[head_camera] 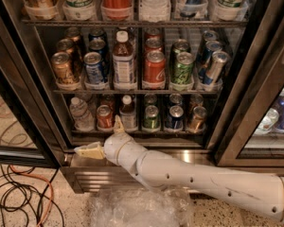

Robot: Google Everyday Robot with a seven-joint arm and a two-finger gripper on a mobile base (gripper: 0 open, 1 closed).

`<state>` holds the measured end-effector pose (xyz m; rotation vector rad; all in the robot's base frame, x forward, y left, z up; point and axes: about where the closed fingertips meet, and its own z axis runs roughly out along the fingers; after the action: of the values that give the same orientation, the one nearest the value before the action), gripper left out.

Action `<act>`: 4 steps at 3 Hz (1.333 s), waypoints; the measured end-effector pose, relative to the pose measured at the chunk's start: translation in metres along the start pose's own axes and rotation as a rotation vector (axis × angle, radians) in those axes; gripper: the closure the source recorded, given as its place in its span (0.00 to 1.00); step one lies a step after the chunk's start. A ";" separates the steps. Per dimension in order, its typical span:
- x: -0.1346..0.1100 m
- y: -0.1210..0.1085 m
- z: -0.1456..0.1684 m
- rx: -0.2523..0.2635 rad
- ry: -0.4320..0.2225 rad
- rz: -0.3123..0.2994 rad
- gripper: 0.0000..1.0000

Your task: Pick water bottle from bottom shelf of fridge

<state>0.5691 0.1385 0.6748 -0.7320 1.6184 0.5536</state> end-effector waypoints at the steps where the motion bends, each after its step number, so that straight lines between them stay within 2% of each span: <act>1: 0.002 0.001 0.000 -0.001 0.000 0.003 0.18; 2: 0.002 0.001 0.001 -0.002 0.001 0.006 0.18; 3: 0.004 0.007 0.015 -0.013 -0.025 0.024 0.15; 4: 0.002 0.015 0.043 -0.021 -0.075 0.038 0.14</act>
Offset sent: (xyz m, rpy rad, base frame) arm -0.0002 0.0004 -0.0016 0.0020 0.0023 0.0009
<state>0.5878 0.1791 0.6651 -0.6896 1.5621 0.6193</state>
